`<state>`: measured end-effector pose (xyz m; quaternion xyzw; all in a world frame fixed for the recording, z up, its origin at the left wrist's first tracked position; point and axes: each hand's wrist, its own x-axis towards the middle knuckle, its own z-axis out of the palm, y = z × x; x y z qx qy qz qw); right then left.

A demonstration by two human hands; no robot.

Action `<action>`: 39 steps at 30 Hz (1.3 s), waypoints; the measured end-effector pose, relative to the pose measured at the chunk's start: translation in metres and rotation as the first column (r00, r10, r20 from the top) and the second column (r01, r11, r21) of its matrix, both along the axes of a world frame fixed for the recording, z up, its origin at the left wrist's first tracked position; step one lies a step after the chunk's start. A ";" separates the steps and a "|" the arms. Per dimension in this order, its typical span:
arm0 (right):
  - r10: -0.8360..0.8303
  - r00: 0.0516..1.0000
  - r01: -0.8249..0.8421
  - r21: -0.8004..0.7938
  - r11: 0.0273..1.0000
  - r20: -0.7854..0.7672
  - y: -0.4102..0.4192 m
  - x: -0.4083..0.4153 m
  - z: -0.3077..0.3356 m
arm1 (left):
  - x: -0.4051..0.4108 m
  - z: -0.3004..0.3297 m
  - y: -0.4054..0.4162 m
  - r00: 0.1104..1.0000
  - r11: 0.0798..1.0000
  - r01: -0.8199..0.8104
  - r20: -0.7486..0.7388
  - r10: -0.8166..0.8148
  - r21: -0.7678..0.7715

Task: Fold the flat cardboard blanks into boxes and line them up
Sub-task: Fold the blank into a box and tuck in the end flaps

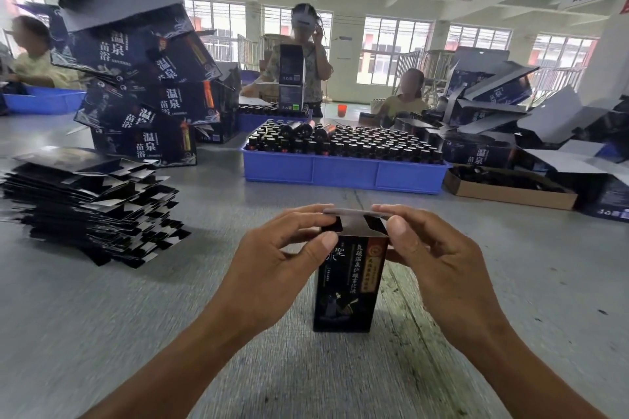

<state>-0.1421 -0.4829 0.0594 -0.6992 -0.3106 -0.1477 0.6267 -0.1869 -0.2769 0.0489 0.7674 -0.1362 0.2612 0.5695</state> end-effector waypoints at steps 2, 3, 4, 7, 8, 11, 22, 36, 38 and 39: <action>-0.022 1.000 0.022 0.009 1.000 -0.007 0.001 0.000 0.000 | -0.001 0.000 0.000 1.000 1.000 0.008 -0.012 -0.008 -0.007; -0.025 1.000 0.025 0.014 1.000 -0.011 0.001 0.000 0.000 | -0.001 0.000 -0.001 1.000 1.000 0.011 -0.016 -0.012 -0.020; -0.024 1.000 0.024 0.018 1.000 -0.014 0.001 0.000 0.000 | -0.002 0.000 -0.001 1.000 0.999 0.016 -0.019 -0.016 -0.038; -0.015 0.999 0.016 0.027 0.999 -0.031 0.002 -0.001 0.001 | -0.003 -0.001 -0.003 0.999 0.995 0.015 -0.028 -0.018 -0.097; -0.014 0.999 0.016 0.030 0.999 -0.034 0.002 -0.002 0.001 | -0.003 -0.001 -0.004 0.999 0.993 0.010 -0.030 -0.014 -0.115; -0.020 0.999 0.022 0.028 0.999 -0.041 0.002 -0.001 0.000 | -0.002 -0.001 -0.005 1.000 0.987 -0.010 -0.023 0.006 -0.163; -0.024 0.999 0.025 0.028 0.999 -0.028 0.001 0.000 -0.001 | 0.000 -0.001 -0.005 1.000 0.992 -0.024 -0.011 0.023 -0.125; -0.074 0.985 0.090 -0.094 0.992 0.158 -0.003 0.001 -0.002 | -0.002 -0.003 -0.003 0.977 0.985 -0.122 0.190 0.096 0.126; -0.105 0.962 0.141 -0.127 0.982 0.253 -0.004 0.002 -0.003 | -0.002 -0.004 -0.003 0.974 0.986 -0.117 0.209 0.090 0.121; -0.119 0.947 0.167 -0.140 0.976 0.299 -0.004 0.003 -0.003 | -0.002 -0.004 -0.003 0.973 0.986 -0.116 0.212 0.090 0.116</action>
